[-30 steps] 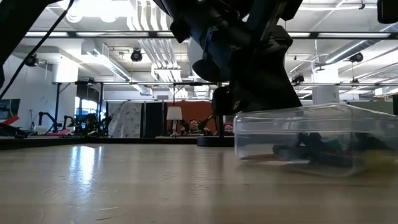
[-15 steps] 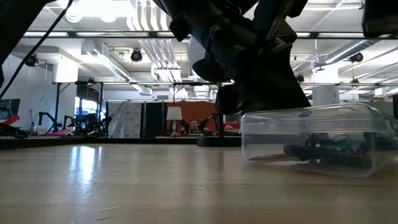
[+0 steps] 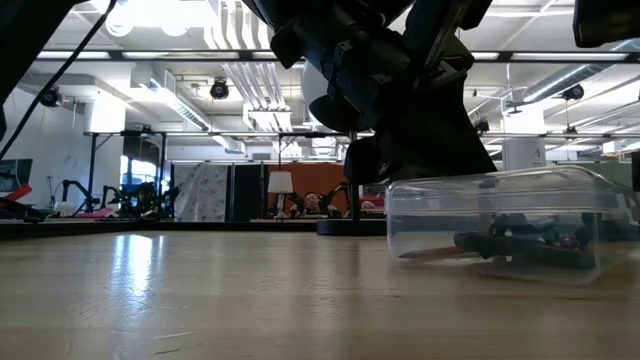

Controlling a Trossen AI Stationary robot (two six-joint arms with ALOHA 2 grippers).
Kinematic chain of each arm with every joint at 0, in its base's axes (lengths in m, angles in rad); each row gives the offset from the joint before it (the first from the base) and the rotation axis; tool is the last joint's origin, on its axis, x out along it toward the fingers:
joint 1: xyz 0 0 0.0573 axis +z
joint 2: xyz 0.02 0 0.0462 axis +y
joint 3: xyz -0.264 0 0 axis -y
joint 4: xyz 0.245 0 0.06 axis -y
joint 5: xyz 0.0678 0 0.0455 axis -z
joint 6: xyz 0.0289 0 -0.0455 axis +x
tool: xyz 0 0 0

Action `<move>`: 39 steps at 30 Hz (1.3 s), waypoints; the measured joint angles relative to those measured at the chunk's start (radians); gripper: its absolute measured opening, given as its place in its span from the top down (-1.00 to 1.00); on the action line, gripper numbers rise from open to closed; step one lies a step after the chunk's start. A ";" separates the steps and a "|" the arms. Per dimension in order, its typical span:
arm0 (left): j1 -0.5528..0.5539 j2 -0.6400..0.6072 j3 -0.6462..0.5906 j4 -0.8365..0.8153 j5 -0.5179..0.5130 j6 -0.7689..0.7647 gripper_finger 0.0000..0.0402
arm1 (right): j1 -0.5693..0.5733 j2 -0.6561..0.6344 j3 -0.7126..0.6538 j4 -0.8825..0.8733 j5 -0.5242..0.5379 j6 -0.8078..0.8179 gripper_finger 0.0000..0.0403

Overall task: Pick & place school supplies into a supply box
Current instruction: Close the transparent supply box

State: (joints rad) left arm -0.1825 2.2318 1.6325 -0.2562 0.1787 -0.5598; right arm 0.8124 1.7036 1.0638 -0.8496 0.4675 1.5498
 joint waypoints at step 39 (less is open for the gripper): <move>0.052 -0.120 0.047 -0.151 -0.168 0.111 0.99 | -0.013 -0.052 -0.133 0.045 0.053 0.418 0.47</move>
State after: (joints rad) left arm -0.1308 2.1116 1.6793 -0.4073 0.0104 -0.4485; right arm 0.7994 1.6518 0.9307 -0.8051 0.5204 1.9673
